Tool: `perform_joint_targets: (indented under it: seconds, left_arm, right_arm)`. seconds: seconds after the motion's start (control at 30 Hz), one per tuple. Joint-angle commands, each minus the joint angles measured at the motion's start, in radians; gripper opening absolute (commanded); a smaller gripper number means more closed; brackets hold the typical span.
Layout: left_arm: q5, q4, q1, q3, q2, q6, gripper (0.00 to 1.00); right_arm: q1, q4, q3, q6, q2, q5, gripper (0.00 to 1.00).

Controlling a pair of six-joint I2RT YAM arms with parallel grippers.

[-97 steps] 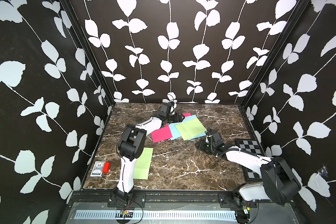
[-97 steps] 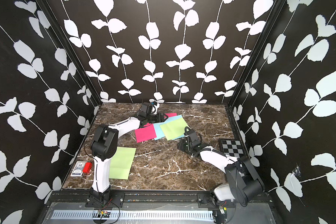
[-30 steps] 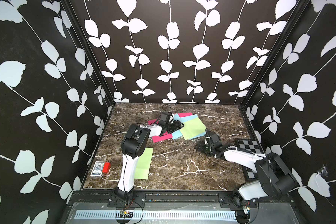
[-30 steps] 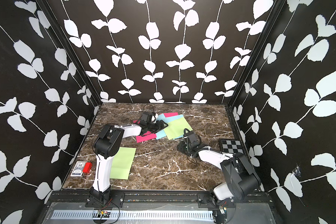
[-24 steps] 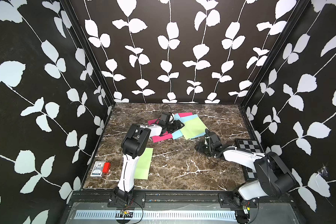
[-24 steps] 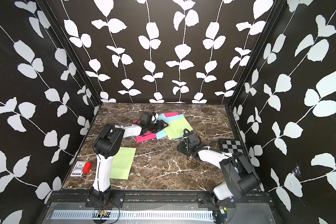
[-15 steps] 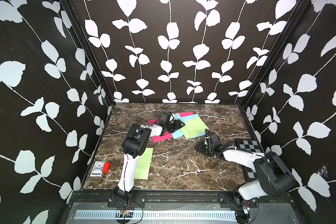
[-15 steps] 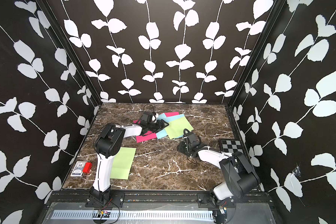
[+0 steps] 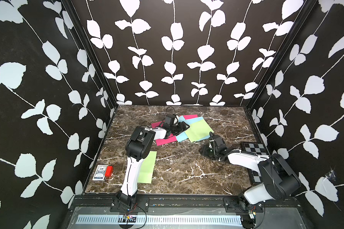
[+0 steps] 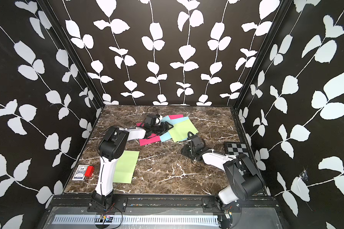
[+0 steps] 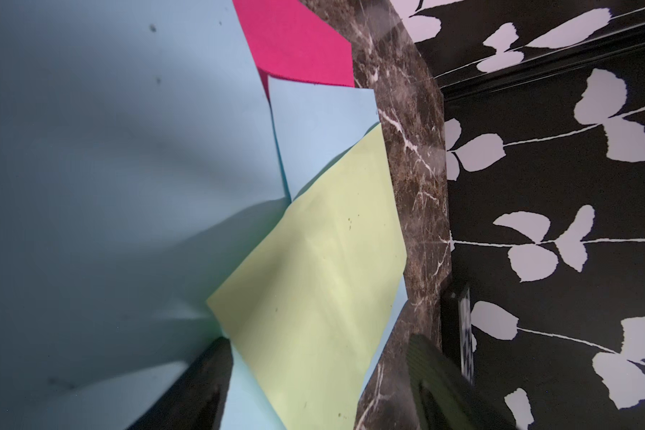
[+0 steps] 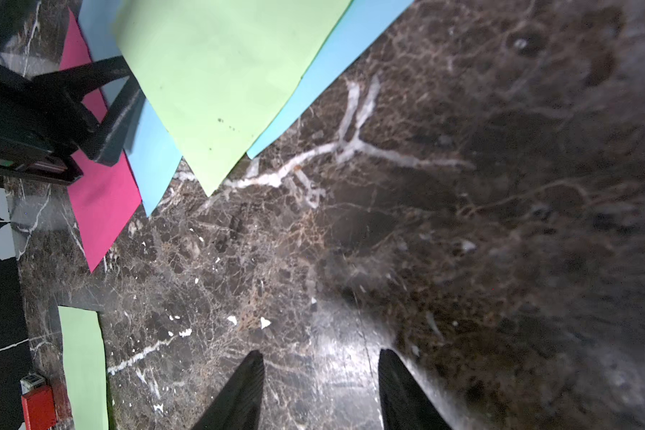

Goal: Sort the scattered colored papers by color
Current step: Pick up the colored paper from the center of the board.

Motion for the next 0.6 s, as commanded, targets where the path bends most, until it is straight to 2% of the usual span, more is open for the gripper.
perform_joint_targets:
  seconds: [0.0,0.57]
  left_arm:
    - [0.015,0.014,0.004,0.025,0.022,-0.011,0.76]
    - [0.04,0.014,0.003,0.09,0.061,-0.016,0.64]
  right_arm:
    - [-0.004,0.019,-0.021,0.006,0.005,0.004,0.5]
    - [-0.004,0.046,-0.032,0.012,0.035,-0.008,0.5]
